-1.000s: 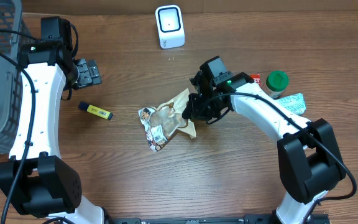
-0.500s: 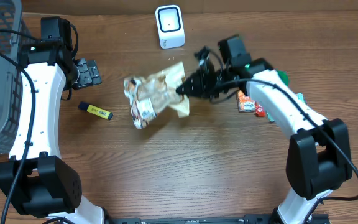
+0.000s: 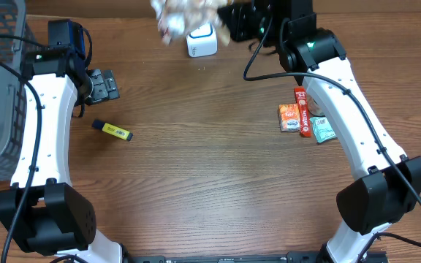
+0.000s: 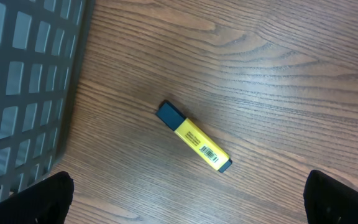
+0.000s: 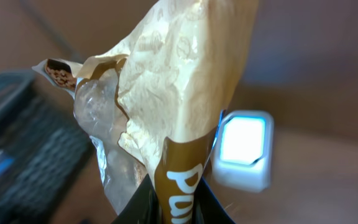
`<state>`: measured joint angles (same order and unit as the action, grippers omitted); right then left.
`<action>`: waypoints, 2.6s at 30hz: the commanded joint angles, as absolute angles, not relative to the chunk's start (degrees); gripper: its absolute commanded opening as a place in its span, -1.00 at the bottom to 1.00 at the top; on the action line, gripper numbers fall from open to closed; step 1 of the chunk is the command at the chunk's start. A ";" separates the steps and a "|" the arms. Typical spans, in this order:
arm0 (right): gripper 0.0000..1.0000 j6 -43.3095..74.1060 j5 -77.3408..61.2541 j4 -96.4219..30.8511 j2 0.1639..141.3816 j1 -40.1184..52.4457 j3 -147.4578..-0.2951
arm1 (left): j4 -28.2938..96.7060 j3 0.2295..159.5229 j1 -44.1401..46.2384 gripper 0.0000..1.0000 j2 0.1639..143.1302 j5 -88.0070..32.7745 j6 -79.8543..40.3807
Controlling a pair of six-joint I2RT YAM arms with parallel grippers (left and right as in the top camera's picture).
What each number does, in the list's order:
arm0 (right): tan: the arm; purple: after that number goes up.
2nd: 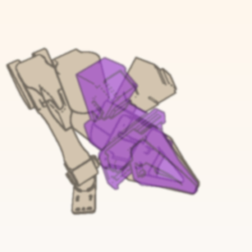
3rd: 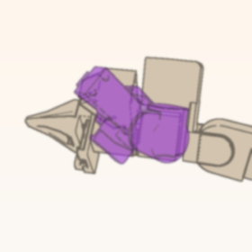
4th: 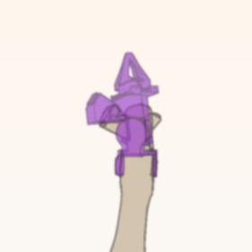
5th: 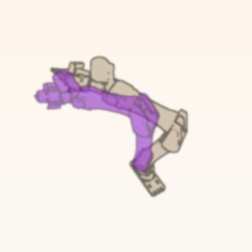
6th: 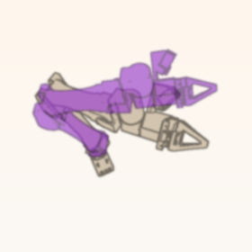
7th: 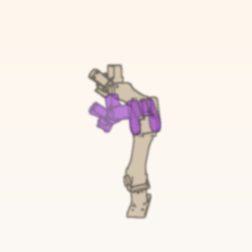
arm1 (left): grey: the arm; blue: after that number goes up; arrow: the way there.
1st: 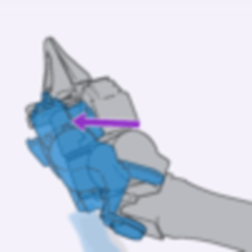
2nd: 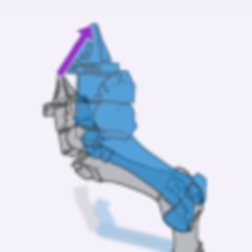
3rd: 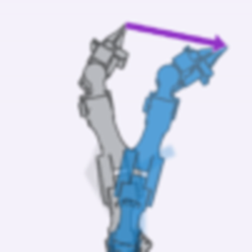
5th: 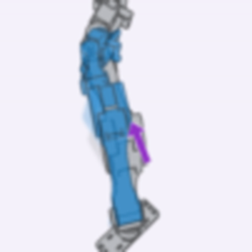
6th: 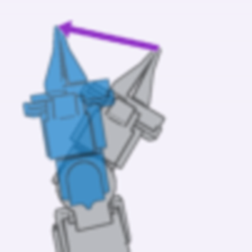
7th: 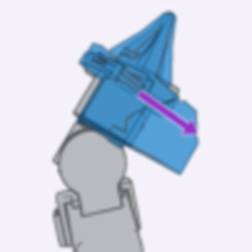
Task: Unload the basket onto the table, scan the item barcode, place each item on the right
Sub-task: 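Hold the snack bag up to the white scanner with the right gripper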
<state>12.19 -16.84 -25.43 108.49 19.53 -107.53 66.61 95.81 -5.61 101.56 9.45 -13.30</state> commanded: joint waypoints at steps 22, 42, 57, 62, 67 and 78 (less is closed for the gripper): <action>-0.93 -22.81 26.13 18.76 133.03 27.40 -108.71 | 66.61 95.79 -5.21 1.00 100.77 9.41 -12.84; -0.93 -30.87 34.09 16.14 133.78 29.23 -108.71 | 66.61 95.79 -5.21 1.00 100.77 9.41 -12.84; -0.93 -31.40 33.78 12.34 135.57 29.21 -108.71 | 66.61 95.79 -5.21 1.00 100.77 9.41 -12.84; -0.93 -31.59 33.82 8.99 135.57 30.09 -108.71 | 66.61 95.79 -5.21 1.00 100.75 9.41 -12.84; -0.93 -34.33 33.89 10.81 135.57 31.81 -108.73 | 66.61 95.79 -5.21 0.99 100.77 9.41 -12.84; -0.93 -36.69 34.02 8.29 135.57 34.94 -108.73 | 66.61 95.79 -5.21 1.00 100.75 9.41 -12.84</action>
<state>-36.36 34.00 9.52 134.67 34.57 -107.94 66.63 95.81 -5.61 101.56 9.43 -13.30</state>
